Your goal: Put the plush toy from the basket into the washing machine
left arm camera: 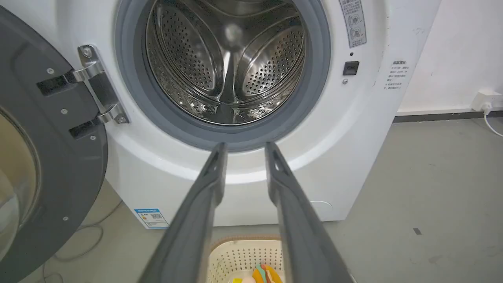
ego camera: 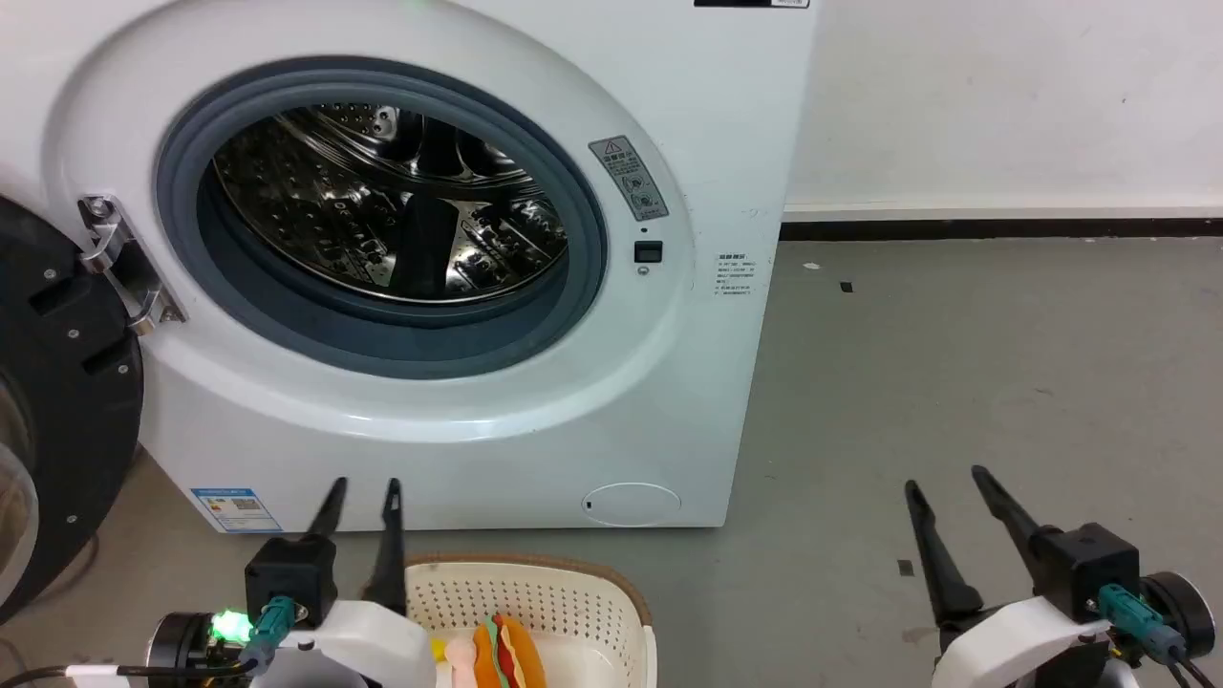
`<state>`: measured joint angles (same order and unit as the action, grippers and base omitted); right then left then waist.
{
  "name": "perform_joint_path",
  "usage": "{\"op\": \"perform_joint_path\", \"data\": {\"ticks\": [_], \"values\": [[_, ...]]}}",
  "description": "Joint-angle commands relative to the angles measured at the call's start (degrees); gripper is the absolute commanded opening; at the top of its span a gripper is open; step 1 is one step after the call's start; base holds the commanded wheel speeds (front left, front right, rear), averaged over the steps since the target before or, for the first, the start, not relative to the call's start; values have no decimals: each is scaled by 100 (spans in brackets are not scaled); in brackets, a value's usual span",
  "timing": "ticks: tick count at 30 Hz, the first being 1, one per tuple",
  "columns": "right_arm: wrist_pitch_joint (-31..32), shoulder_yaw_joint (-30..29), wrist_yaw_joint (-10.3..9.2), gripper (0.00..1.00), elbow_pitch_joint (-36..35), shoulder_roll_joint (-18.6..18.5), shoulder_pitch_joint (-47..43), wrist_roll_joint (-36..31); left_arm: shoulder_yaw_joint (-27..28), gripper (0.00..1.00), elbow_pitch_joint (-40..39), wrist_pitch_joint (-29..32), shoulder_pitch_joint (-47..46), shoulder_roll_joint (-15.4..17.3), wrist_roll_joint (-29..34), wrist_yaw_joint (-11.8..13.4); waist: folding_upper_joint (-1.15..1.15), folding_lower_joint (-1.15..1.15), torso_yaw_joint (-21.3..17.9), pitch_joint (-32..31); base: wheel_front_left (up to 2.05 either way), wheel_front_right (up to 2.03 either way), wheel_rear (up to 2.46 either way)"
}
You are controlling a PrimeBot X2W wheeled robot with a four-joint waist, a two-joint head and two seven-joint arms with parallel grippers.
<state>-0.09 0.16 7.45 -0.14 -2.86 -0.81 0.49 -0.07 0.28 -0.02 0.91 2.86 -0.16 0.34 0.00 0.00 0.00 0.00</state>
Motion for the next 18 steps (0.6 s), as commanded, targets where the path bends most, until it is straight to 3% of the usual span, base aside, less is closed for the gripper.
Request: {"op": "perform_joint_path", "data": {"ticks": [1,18], "values": [[0,0,0,100,0,0,0,1,0,100,0,0,0,0,0,0,0,0,0,0,0,0,0],[-199,-60,0,100,-62,0,-2,150,-188,100,82,-200,-5,0,-120,73,0,0,-26,98,0,0,0]]}}
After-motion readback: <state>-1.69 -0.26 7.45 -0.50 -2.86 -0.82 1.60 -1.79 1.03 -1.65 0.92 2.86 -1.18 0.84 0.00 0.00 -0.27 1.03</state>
